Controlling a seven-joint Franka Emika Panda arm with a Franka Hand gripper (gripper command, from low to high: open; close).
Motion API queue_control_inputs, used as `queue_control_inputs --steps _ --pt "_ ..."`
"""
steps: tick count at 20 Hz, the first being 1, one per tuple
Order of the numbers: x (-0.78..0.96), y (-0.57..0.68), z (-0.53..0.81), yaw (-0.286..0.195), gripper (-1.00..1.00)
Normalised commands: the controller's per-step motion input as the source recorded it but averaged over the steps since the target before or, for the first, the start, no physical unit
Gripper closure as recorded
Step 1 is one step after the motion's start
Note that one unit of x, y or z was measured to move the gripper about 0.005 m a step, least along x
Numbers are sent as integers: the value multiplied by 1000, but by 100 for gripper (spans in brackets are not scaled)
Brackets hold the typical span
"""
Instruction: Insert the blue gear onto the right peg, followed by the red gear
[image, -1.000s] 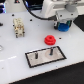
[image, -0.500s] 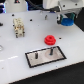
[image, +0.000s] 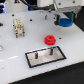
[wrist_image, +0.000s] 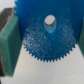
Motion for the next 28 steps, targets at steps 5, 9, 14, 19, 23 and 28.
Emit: queue_control_inputs --steps 5,9,14,19,23,28 --pt "737 -392 251 0 100" --pt "752 -401 223 0 100" --pt "806 -253 194 0 100" --pt "734 -112 151 0 100" --pt "600 -154 54 0 100" --pt "450 -342 1 0 100"
